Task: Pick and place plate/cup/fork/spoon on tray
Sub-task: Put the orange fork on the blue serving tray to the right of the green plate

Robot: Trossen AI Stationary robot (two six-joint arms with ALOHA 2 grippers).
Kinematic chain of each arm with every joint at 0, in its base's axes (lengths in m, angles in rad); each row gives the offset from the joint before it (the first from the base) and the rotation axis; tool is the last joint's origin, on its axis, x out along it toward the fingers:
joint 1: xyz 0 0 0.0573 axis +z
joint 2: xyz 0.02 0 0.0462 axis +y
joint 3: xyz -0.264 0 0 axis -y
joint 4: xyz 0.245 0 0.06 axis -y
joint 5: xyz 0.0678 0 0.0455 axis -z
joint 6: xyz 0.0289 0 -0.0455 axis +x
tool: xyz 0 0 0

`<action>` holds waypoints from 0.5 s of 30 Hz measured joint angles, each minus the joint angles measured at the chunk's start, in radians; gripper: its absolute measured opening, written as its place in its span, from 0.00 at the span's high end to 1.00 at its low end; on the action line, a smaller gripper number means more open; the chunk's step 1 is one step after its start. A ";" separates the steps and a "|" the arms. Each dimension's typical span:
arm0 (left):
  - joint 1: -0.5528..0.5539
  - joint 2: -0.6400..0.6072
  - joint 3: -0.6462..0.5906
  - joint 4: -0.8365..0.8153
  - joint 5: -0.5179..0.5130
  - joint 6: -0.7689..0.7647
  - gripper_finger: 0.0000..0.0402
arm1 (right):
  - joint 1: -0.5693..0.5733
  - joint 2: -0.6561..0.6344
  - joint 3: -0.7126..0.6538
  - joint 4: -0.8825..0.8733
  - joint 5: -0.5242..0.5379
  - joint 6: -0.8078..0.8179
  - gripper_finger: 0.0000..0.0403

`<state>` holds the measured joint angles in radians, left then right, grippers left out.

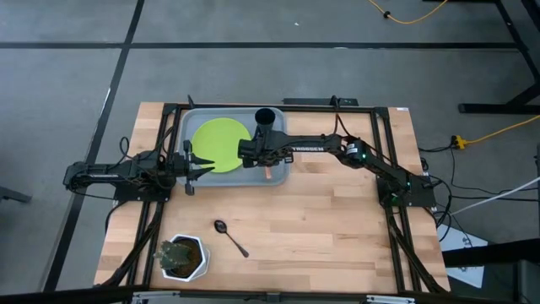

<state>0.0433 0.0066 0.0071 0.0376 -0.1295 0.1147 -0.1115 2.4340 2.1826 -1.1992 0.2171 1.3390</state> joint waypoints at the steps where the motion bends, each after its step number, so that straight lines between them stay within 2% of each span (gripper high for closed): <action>1: 0.000 0.000 0.000 0.000 0.000 0.000 0.81 | 0.006 0.000 0.000 -0.011 0.000 0.017 0.87; 8: 0.000 0.000 0.000 0.000 0.000 0.000 0.81 | 0.032 0.010 -0.042 -0.007 0.050 0.095 0.85; 11: 0.000 0.000 0.000 0.000 0.000 0.000 0.81 | 0.030 0.013 -0.072 0.014 0.051 0.096 0.81; 15: 0.000 0.000 0.000 0.000 0.000 0.000 0.81 | 0.027 0.013 -0.094 0.047 0.068 0.073 0.80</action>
<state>0.0437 0.0063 0.0074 0.0380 -0.1295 0.1150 -0.0847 2.4470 2.0888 -1.1525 0.2849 1.4121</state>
